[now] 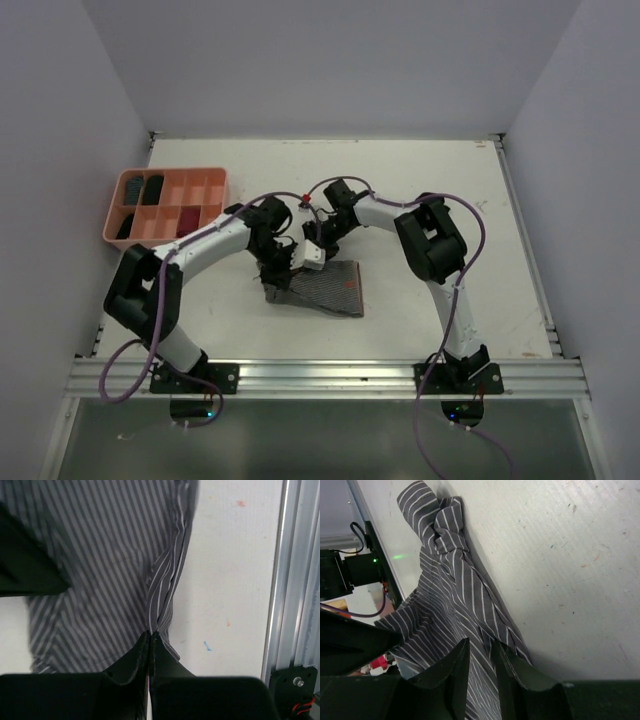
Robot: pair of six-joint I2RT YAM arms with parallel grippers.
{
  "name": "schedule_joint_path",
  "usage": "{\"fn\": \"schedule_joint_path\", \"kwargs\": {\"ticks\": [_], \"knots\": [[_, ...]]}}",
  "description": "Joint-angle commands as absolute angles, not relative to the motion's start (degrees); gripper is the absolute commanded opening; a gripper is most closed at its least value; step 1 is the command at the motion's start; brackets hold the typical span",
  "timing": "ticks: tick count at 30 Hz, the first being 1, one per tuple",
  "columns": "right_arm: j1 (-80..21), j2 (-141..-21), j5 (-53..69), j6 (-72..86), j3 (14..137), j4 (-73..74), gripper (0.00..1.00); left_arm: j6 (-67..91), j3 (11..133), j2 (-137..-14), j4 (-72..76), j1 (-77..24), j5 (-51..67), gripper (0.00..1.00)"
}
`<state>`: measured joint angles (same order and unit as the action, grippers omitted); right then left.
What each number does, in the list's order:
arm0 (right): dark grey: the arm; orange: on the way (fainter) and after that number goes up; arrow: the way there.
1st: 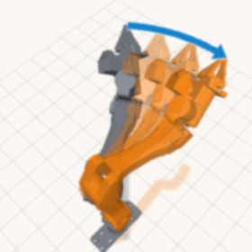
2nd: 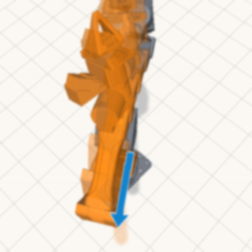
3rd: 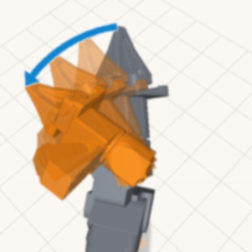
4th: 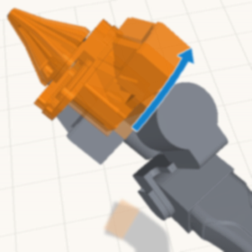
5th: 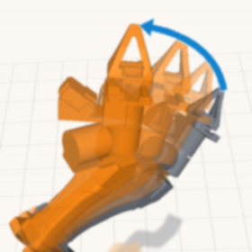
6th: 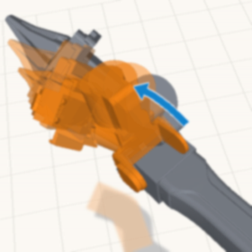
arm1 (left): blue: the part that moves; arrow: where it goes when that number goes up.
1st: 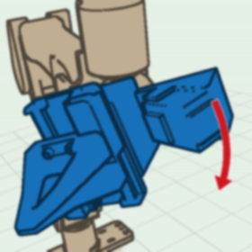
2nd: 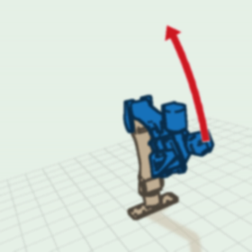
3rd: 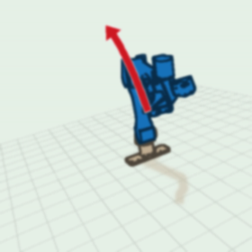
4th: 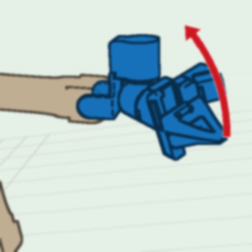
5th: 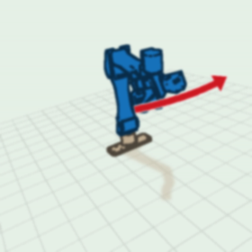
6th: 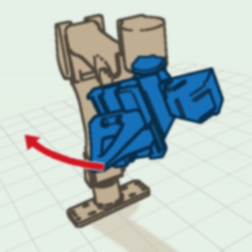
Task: Roll the underwear
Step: Fold the underwear
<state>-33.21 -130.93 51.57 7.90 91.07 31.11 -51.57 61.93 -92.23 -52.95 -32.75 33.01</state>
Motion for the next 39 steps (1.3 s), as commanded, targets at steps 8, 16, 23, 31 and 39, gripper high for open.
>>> {"fn": "schedule_joint_path", "kwargs": {"ticks": [8,16,23,31,39], "knots": [[-33.66,-131.31,48.69,2.37,88.15,33.22,0.32,-54.14,76.37,-101.59,-55.9,-26.28,34.63,0.0],[-33.66,-132.01,49.22,0.88,88.86,35.24,0.32,-54.93,76.03,-108.1,-50.37,-22.94,32.08,0.0],[-33.58,-132.36,48.78,0.44,88.94,36.74,0.32,-53.0,74.54,-107.76,-45.36,-20.57,32.78,0.0],[-33.66,-132.19,48.87,-1.84,90.61,39.11,0.35,-51.24,74.26,-109.15,-42.54,-20.48,31.29,0.0],[-28.93,-120.77,40.18,-9.91,97.02,51.29,0.54,-46.77,74.8,-116.54,-43.77,-20.92,31.56,0.0]]}}
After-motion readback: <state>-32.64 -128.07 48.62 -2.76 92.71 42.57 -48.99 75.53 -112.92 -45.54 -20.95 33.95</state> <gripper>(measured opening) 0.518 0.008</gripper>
